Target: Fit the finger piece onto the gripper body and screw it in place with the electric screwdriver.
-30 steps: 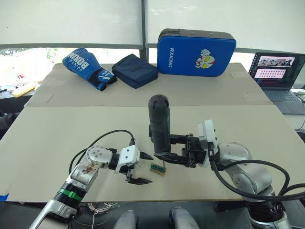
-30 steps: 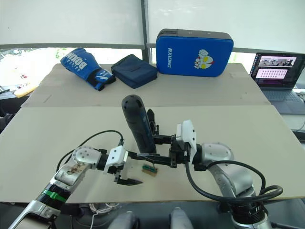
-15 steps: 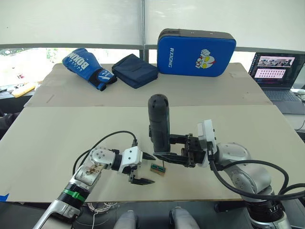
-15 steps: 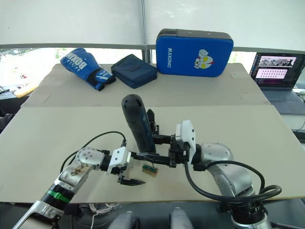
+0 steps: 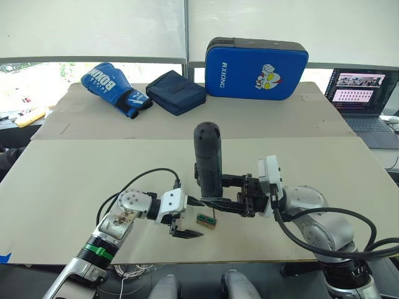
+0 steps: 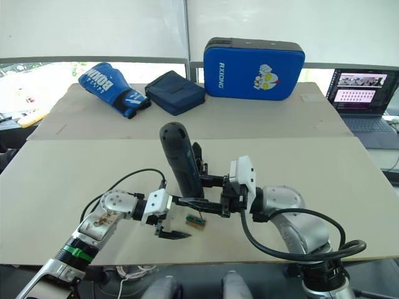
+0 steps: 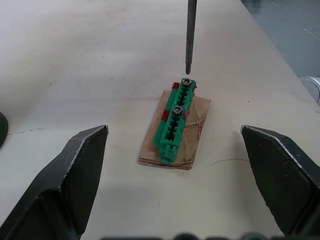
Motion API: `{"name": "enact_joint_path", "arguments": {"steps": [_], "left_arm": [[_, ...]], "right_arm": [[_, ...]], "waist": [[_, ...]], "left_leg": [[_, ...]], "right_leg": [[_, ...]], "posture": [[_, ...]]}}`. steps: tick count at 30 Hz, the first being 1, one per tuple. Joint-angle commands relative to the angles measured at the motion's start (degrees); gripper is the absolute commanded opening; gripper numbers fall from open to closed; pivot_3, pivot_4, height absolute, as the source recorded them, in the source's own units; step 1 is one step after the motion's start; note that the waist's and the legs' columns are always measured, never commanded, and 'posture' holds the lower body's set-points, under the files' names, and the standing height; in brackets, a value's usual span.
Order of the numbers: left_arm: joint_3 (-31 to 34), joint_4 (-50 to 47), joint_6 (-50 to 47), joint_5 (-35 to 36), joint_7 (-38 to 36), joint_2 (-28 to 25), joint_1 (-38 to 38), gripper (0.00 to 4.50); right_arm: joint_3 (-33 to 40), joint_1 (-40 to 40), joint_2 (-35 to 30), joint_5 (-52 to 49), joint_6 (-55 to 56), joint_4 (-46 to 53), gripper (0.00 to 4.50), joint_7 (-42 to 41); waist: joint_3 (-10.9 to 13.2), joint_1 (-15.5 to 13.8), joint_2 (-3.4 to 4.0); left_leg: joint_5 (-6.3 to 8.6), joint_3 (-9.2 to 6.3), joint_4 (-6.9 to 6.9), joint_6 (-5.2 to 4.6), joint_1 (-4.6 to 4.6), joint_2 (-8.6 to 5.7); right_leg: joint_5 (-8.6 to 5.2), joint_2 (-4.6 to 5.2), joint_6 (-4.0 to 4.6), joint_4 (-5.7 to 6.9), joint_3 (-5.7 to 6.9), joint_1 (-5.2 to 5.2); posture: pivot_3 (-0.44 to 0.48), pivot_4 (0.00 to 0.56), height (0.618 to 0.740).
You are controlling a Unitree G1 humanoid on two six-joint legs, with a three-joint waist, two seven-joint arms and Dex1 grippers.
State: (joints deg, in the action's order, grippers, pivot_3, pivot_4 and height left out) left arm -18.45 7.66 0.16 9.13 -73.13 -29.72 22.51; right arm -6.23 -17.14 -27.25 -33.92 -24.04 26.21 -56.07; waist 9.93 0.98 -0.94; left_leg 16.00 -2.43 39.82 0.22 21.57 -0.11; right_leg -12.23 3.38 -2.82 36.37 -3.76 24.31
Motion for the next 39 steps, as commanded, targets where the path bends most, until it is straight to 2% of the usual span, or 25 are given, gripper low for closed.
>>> {"name": "enact_joint_path", "arguments": {"steps": [1, 39], "left_arm": [[0.51, -0.92, 0.51, 0.08, 0.57, 0.06, 0.17, 4.50], [0.19, -0.51, -0.07, 0.14, 1.16, 0.70, 1.32, 4.50]], "right_arm": [[0.51, -0.67, 0.70, -0.87, 1.94, 1.54, 1.93, 0.14], [0.13, 0.38, -1.17, 3.40, 6.23, -0.76, 1.93, -2.36]], "waist": [[0.00, 0.01, 0.00], [0.00, 0.00, 0.00]], "left_leg": [[0.00, 0.00, 0.00, 0.00, 0.00, 0.00], [0.00, 0.00, 0.00, 0.00, 0.00, 0.00]], "right_leg": [[0.00, 0.00, 0.00, 0.00, 0.00, 0.00], [0.00, 0.00, 0.00, -0.02, 0.00, 0.00]], "posture": [[0.000, 0.150, 0.740], [0.000, 0.150, 0.740]]}}
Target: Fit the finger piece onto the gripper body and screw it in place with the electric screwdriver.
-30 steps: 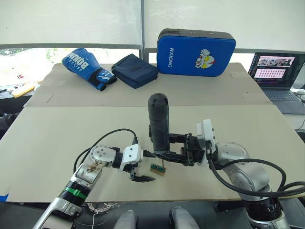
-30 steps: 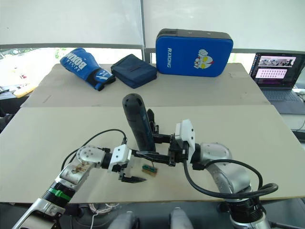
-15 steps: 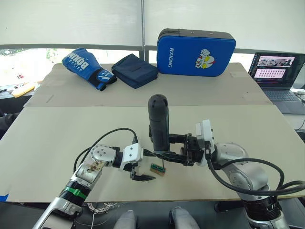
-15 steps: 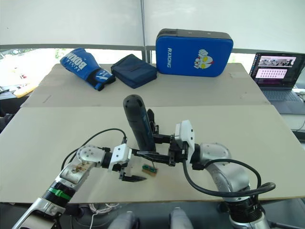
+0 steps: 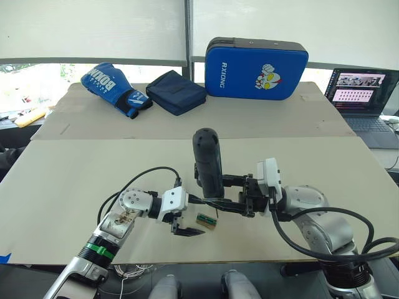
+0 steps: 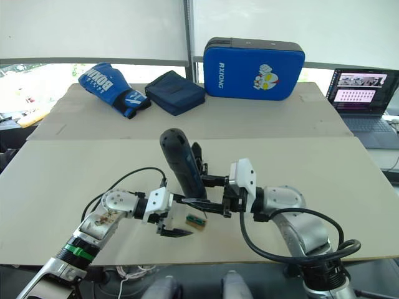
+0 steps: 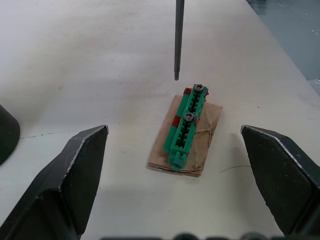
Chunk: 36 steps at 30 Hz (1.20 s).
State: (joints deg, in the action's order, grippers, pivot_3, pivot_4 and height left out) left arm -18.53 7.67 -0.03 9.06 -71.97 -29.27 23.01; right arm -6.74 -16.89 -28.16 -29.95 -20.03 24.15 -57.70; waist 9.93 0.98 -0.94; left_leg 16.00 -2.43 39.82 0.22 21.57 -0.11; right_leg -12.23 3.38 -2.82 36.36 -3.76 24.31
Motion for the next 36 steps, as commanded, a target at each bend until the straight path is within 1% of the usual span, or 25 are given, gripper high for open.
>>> {"name": "enact_joint_path", "arguments": {"steps": [1, 6, 9, 23, 30, 36], "left_arm": [[0.27, -0.48, 0.14, 0.22, 0.00, 0.28, 0.84, 4.50], [0.28, -0.33, 0.28, 0.34, -0.28, 0.29, 0.84, 4.50], [0.25, -0.15, 0.52, 0.35, -0.48, 0.31, 0.75, 4.50], [-0.04, 0.46, 1.16, -0.03, -0.66, 0.74, 0.74, 4.50], [0.11, 0.51, 1.11, 0.03, -0.55, 0.67, 0.81, 4.50], [0.12, 0.41, 1.08, 0.01, -0.61, 0.56, 0.85, 4.50]], "right_arm": [[0.66, 0.28, -0.37, -0.57, 2.17, 1.16, 1.93, -0.80], [3.69, -1.26, -0.43, -6.46, -3.89, 2.37, 1.93, 1.22], [4.31, -1.63, -0.39, -8.46, -6.32, 3.18, 1.93, 2.88], [2.78, -1.00, 2.39, -9.12, -7.44, 4.21, 1.93, 6.17], [2.67, -0.87, 2.36, -9.16, -7.67, 4.29, 1.93, 6.11], [2.08, 0.01, 1.97, -7.20, -5.34, 3.85, 1.93, 4.79]], "waist": [[0.00, 0.00, 0.00], [0.00, 0.00, 0.00], [0.00, -0.02, 0.00], [0.00, 0.01, 0.00], [0.00, 0.00, 0.00], [0.00, 0.01, 0.00]], "left_leg": [[0.00, 0.00, 0.00, 0.00, 0.00, 0.00], [0.00, 0.00, 0.00, 0.00, 0.00, 0.00], [0.00, -0.01, 0.00, 0.00, 0.00, 0.01], [0.00, -0.01, -0.01, 0.00, 0.02, 0.00], [0.00, -0.01, -0.01, 0.00, 0.02, 0.00], [0.00, -0.01, -0.01, 0.00, 0.02, 0.00]], "right_leg": [[0.00, 0.00, 0.00, 0.00, 0.00, 0.00], [0.00, 0.00, 0.00, -0.01, 0.00, 0.00], [0.00, 0.00, 0.00, -0.01, 0.00, 0.00], [0.00, 0.00, 0.00, -0.03, 0.00, 0.00], [0.00, 0.00, 0.00, -0.03, 0.00, 0.00], [0.00, 0.00, 0.00, -0.04, 0.00, 0.00]], "posture": [[0.000, 0.150, 0.740], [0.000, 0.150, 0.740], [0.000, 0.150, 0.740], [0.000, 0.150, 0.740], [0.000, 0.150, 0.740], [0.000, 0.150, 0.740]]}}
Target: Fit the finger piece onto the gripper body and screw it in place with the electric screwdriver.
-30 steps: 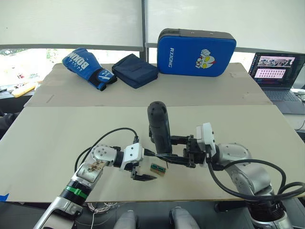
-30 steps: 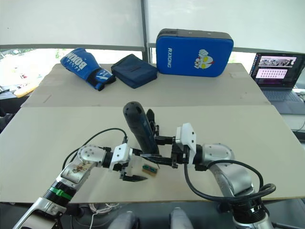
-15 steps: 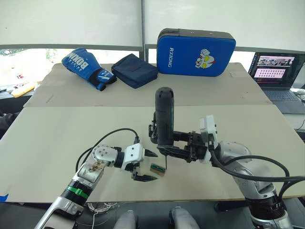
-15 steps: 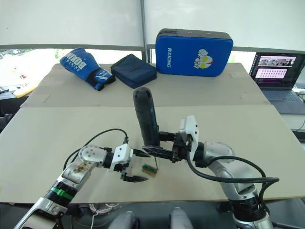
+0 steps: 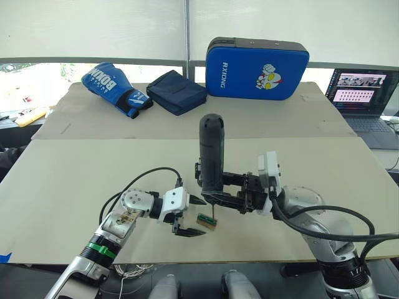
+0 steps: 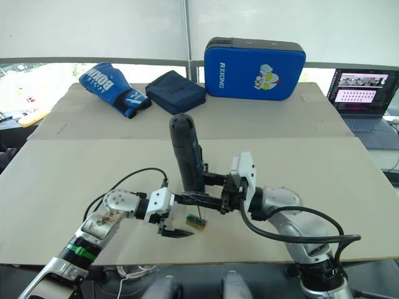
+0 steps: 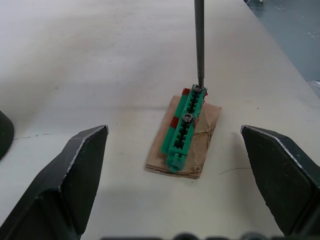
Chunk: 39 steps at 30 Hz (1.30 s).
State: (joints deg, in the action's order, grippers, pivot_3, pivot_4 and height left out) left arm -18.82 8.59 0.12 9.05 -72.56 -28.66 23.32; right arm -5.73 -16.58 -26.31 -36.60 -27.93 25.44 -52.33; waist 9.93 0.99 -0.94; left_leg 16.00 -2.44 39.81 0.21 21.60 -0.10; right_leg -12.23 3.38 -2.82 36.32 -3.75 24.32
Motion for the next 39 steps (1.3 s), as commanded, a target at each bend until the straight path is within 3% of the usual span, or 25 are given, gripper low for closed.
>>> {"name": "enact_joint_path", "arguments": {"steps": [1, 25, 39], "left_arm": [[0.40, -0.41, 0.97, 0.01, -0.07, -0.07, 0.62, 4.50], [-0.11, 0.29, 1.28, -0.08, -0.22, 0.60, 1.44, 4.50], [-0.16, 0.17, 1.19, -0.16, -0.42, 0.58, 1.41, 4.50]], "right_arm": [[1.08, -0.24, 0.06, -0.58, 2.70, 2.73, 1.93, -0.68], [2.51, -1.33, -1.38, -4.53, -0.34, 5.04, 1.93, 1.08], [0.88, -0.78, -0.69, -0.37, 3.68, 3.93, 1.93, 0.83]], "waist": [[0.00, 0.00, 0.00], [0.00, -0.01, 0.00], [0.00, 0.00, 0.00]], "left_leg": [[0.00, 0.00, 0.00, 0.00, 0.00, 0.00], [0.00, 0.00, 0.00, 0.00, 0.02, 0.00], [0.00, -0.01, 0.00, 0.00, 0.03, -0.01]], "right_leg": [[0.00, 0.00, 0.00, 0.00, 0.00, 0.00], [0.00, 0.00, 0.00, -0.02, 0.01, 0.00], [0.00, 0.00, -0.01, -0.04, 0.02, 0.00]], "posture": [[0.000, 0.150, 0.740], [0.000, 0.150, 0.740], [0.000, 0.150, 0.740]]}}
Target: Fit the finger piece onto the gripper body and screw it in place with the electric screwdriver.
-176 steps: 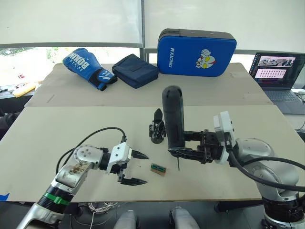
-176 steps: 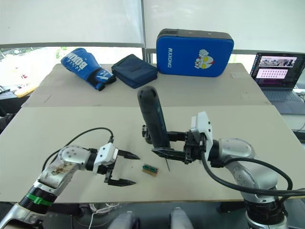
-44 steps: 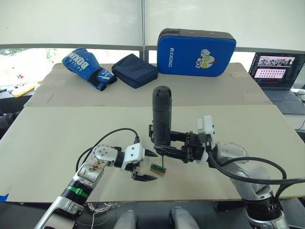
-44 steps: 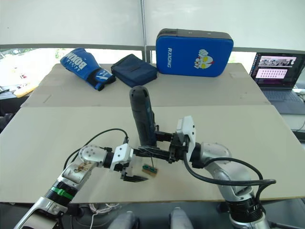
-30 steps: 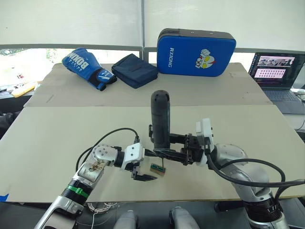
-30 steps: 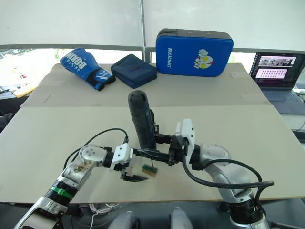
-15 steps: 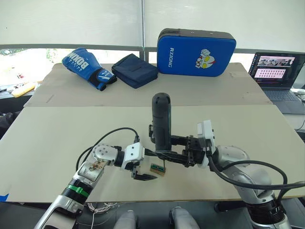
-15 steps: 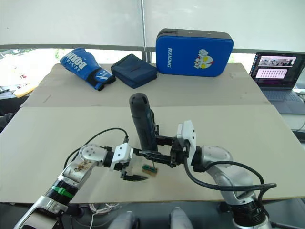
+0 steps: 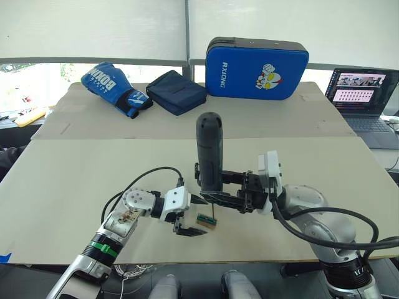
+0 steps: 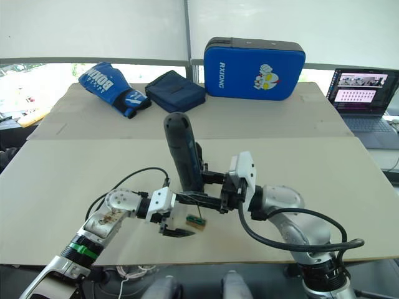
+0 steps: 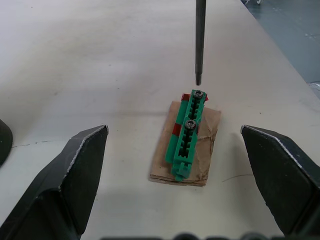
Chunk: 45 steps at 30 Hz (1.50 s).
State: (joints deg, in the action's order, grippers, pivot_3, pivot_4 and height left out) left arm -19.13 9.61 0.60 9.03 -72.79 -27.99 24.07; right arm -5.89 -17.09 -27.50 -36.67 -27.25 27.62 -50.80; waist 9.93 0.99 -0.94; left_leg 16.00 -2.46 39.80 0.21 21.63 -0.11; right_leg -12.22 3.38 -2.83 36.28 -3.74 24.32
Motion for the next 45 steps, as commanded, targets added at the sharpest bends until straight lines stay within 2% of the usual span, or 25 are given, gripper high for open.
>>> {"name": "enact_joint_path", "arguments": {"steps": [1, 15, 36, 41, 45], "left_arm": [[0.13, -0.84, 0.71, -0.14, -0.17, -0.05, 0.68, 4.50], [0.07, -0.69, 0.53, 0.02, -0.15, 0.38, 0.97, 4.50], [0.37, -0.82, 0.43, 0.02, -0.02, 0.11, 1.18, 4.50], [0.93, -1.37, 0.08, 0.26, 0.31, -0.42, 0.69, 4.50], [1.77, -5.75, -1.70, 1.76, -0.18, -2.35, -1.03, 4.50]], "right_arm": [[0.95, -0.10, 0.54, -0.12, 3.20, 1.65, 1.93, -0.79], [0.32, 1.70, 1.01, 1.31, 4.34, 1.35, 1.93, -1.67], [-0.32, 0.30, 1.54, 2.67, 5.17, -1.40, 1.93, -2.63], [0.38, -0.18, 0.86, 2.09, 4.83, 0.44, 1.93, -2.83], [1.49, -0.49, 0.43, -0.46, 2.25, 3.36, 1.93, -1.25]], "waist": [[0.00, 0.00, 0.00], [0.00, 0.00, 0.00], [0.00, 0.00, 0.00], [0.00, 0.00, 0.00], [0.00, 0.08, 0.00]], "left_leg": [[0.00, 0.00, 0.00, 0.00, 0.00, 0.00], [0.00, 0.00, 0.00, 0.00, -0.01, 0.00], [0.00, 0.00, 0.00, 0.00, -0.02, 0.00], [0.00, 0.00, 0.00, 0.00, -0.01, 0.00], [0.00, 0.00, 0.00, 0.00, 0.00, 0.01]], "right_leg": [[0.00, 0.00, 0.00, 0.00, 0.00, 0.00], [0.00, 0.00, 0.00, 0.00, 0.00, 0.00], [0.00, 0.00, 0.00, 0.01, 0.00, -0.01], [0.00, 0.00, 0.00, 0.01, 0.00, 0.00], [0.00, 0.00, 0.00, 0.01, 0.00, 0.01]], "posture": [[0.000, 0.150, 0.740], [0.000, 0.150, 0.740], [0.000, 0.150, 0.740], [0.000, 0.150, 0.740], [0.000, 0.150, 0.740]]}}
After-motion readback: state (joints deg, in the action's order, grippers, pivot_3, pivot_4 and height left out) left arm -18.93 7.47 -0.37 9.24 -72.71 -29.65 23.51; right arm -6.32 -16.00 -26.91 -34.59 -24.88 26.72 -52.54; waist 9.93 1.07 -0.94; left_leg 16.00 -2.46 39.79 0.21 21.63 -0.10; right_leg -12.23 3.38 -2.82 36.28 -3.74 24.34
